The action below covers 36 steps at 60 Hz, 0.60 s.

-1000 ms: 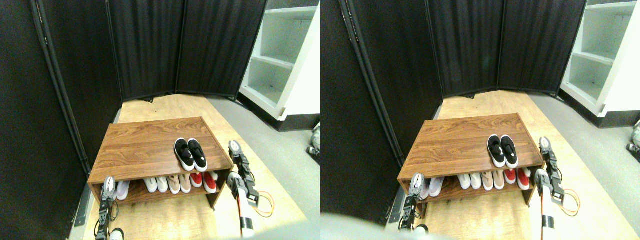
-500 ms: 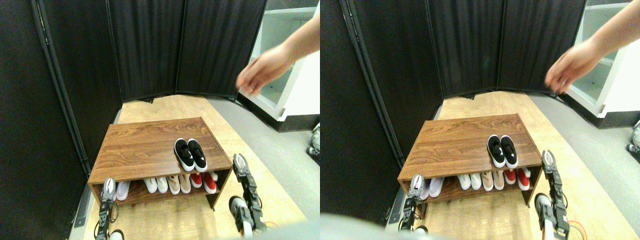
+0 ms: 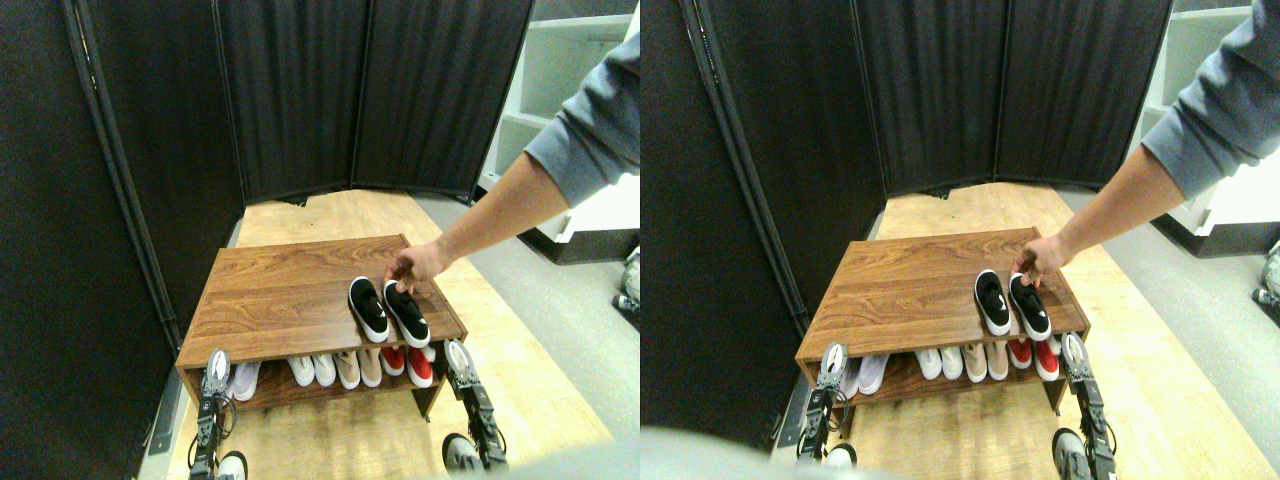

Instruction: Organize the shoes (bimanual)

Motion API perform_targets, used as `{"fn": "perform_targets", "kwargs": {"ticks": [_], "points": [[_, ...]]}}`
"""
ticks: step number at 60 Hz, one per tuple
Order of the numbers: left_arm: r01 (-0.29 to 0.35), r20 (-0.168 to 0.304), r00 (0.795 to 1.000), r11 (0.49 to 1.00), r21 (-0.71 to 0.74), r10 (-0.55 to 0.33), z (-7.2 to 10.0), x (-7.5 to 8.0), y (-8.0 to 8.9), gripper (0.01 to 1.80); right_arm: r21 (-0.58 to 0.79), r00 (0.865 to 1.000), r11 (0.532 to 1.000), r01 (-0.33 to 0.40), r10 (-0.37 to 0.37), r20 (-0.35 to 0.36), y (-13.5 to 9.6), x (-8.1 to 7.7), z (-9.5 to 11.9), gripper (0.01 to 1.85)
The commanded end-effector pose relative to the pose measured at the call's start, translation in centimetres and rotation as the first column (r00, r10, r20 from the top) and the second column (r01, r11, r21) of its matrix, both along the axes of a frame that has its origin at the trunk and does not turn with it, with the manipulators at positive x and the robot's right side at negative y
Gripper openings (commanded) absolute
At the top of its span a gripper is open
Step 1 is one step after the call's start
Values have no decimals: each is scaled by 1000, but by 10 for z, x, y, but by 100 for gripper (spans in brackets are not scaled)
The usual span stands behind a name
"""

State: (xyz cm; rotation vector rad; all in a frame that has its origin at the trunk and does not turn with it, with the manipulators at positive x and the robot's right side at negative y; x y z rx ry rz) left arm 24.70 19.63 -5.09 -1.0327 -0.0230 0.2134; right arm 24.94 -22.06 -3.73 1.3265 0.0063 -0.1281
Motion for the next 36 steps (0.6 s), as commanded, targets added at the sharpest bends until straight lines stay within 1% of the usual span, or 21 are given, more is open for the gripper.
{"fn": "perform_targets", "kwargs": {"ticks": [1,7,11,19,22,27,31,32,33,34,36], "points": [[-4,33,999,1000,0,4,4,4,0,2,-22,998,999,-27,28,49,5,1,5,1],[1,36,999,1000,1,-1,3,5,1,3,4,999,1000,-30,30,42,9,-3,3,1],[-6,35,999,1000,-2,6,3,5,1,3,-1,998,999,-35,35,48,10,-5,2,1],[9,31,999,1000,2,-9,2,7,0,2,-17,998,999,-47,48,45,12,-14,3,1],[10,30,1000,1000,5,-10,1,7,-1,1,-21,999,999,-39,40,36,12,-16,4,1],[9,29,1000,1000,-8,-8,1,8,-2,1,-23,998,999,-40,41,45,11,-19,4,1],[9,29,1000,1000,-9,-9,0,8,-2,1,-12,999,999,-33,33,39,11,-19,5,1],[7,31,999,1000,-14,-7,0,9,-3,1,9,999,999,-32,31,28,11,-20,5,5],[5,32,999,1000,-15,-5,0,9,-4,1,21,999,999,-37,37,14,11,-21,6,28],[5,32,999,1000,-15,-5,1,9,-4,1,24,999,999,-43,43,7,11,-21,6,41],[13,33,999,1000,-10,-12,1,9,-5,1,16,997,997,-76,76,-14,11,-21,8,92]]}}
